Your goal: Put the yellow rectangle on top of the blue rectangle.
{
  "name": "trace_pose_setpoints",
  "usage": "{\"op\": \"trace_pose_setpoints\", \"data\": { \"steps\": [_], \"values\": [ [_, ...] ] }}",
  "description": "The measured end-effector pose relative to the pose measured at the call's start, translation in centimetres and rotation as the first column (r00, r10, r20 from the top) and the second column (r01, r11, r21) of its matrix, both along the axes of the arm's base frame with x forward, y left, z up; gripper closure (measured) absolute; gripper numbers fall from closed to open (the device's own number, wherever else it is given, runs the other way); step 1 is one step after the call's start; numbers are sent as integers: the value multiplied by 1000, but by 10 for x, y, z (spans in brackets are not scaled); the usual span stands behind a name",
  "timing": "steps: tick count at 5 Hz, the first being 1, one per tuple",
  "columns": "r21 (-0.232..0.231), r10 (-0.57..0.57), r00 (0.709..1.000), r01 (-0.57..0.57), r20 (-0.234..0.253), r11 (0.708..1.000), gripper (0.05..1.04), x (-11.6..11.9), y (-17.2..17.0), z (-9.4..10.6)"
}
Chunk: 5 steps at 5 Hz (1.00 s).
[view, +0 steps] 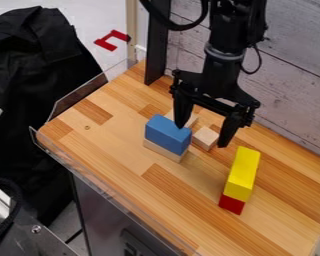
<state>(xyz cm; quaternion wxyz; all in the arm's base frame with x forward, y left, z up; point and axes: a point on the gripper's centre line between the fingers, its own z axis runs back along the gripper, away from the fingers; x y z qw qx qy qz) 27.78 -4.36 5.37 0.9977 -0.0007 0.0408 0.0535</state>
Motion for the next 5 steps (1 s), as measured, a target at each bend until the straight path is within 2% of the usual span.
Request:
{"op": "trace_pose_setpoints", "data": {
  "steps": [2,3,4,5],
  "values": [
    [13,-5,998,6,-56,1000,83,-5,-7,-12],
    [-19,-16,1000,16,10,1000,83,0,-22,-6],
    [17,-8,1000,8,30,1000,83,0,-38,8],
    [29,-13,999,12,42,1000,83,4,-61,26]
  ]
}}
